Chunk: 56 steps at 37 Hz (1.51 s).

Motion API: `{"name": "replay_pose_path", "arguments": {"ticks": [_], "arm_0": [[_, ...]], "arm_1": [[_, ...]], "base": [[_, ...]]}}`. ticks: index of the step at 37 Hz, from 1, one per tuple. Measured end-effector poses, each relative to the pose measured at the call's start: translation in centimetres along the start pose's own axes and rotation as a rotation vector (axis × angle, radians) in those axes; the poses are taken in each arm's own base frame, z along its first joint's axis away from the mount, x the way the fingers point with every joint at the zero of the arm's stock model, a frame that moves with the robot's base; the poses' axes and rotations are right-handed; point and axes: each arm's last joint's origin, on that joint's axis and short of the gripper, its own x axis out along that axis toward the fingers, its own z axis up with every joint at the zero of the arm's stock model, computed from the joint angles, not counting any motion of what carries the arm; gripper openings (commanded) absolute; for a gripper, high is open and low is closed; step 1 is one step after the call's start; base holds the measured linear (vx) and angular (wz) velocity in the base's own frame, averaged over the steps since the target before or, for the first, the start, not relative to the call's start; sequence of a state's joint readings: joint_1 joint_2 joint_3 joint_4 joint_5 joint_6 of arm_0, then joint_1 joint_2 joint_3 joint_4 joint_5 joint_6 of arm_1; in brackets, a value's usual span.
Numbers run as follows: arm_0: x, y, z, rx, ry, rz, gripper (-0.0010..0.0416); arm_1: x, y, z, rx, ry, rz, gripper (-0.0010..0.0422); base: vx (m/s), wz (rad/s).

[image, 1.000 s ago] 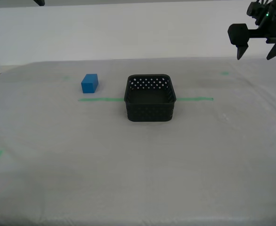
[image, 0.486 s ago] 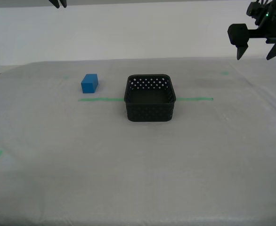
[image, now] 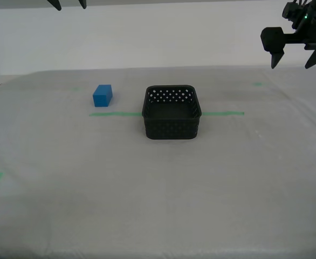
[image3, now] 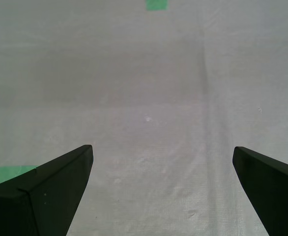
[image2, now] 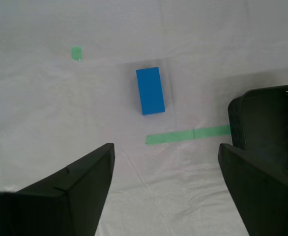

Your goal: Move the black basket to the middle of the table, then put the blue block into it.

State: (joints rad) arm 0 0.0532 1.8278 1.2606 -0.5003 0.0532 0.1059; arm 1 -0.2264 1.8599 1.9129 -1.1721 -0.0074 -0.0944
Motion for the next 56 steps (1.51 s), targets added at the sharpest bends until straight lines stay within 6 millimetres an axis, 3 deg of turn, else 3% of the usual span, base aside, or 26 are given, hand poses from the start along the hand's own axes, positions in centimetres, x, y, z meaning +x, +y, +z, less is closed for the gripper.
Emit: {"name": "replay_pose_path", "arguments": {"ticks": [9,13,17,34,56], "arm_0": [[0.0,0.0,0.0,0.000,0.000,0.000,0.0398],[0.0,0.0,0.0,0.001,0.000,-0.001,0.0399],[0.0,0.0,0.0,0.000,0.000,0.000,0.0399],[0.0,0.0,0.0,0.000,0.000,0.000,0.0399],[0.0,0.0,0.0,0.000,-0.001,0.000,0.0399]], "arm_1": [[0.0,0.0,0.3,-0.005,-0.031,-0.001,0.0408],[0.0,-0.1,0.3,0.001,-0.029,-0.002,0.0389],[0.0,-0.1,0.3,-0.007,-0.030,-0.002,0.0406],[0.1,-0.2,0.4,-0.073,-0.050,0.027,0.0400],[2.4,-0.1,0.3,-0.095,-0.086,0.021,0.0401]], "base": [[0.000,0.000],[0.000,0.000],[0.000,0.000],[0.000,0.000],[0.000,0.000]]}}
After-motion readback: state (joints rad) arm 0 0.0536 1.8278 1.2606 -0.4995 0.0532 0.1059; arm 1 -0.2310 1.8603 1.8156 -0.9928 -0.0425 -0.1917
